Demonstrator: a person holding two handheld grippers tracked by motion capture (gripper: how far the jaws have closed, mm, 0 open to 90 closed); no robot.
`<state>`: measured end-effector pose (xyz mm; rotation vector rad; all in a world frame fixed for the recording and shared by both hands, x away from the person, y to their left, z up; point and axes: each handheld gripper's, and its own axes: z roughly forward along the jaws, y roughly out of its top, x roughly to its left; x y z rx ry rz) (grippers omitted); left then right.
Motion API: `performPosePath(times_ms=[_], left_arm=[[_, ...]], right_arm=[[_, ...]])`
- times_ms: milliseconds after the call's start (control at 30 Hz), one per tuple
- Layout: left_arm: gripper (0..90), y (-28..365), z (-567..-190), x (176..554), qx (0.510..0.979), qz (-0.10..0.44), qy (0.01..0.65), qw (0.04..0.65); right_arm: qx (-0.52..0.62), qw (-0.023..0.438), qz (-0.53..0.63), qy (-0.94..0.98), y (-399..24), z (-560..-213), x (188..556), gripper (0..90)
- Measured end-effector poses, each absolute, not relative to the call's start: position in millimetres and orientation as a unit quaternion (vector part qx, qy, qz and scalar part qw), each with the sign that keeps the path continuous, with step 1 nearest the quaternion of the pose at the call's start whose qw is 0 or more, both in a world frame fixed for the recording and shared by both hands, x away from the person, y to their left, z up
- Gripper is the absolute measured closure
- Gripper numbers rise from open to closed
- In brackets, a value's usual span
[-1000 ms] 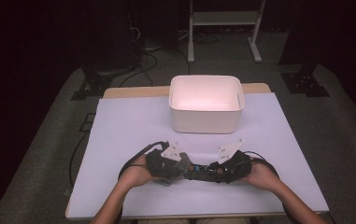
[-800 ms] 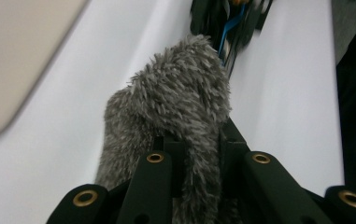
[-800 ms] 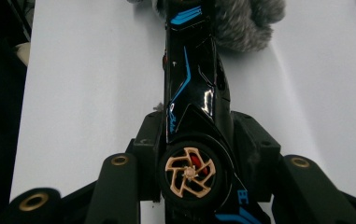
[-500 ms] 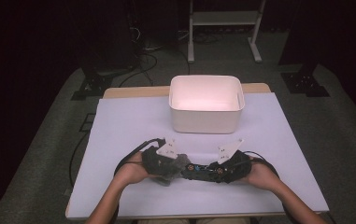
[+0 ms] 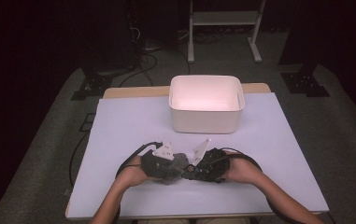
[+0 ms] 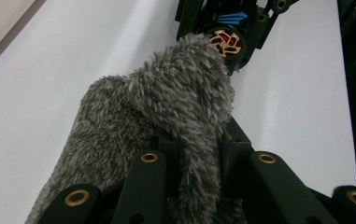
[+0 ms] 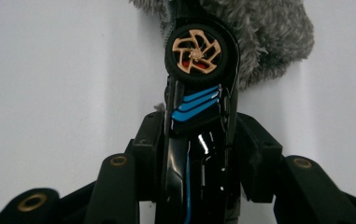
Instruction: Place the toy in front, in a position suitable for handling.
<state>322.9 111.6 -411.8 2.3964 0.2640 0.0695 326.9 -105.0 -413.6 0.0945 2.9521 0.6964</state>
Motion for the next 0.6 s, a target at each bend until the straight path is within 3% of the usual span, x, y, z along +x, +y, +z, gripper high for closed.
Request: performPosePath(times_ms=[167, 300, 600], left_arm=[[75.9, 123, -399, 324, 0.927, 0.04, 0.104, 0.359], [75.9, 137, -364, 322, 0.927, 0.06, 0.101, 0.357], [75.5, 118, -335, 323, 0.931, 0.062, 0.067, 0.353]], right_arm=[[0.031, 0.042, 0.276, 0.96, -106, -414, 333, 56.1], [0.044, 0.026, 0.361, 0.931, -101, -410, 340, 56.1], [0.051, 0.023, 0.43, 0.901, -116, -408, 340, 55.9]])
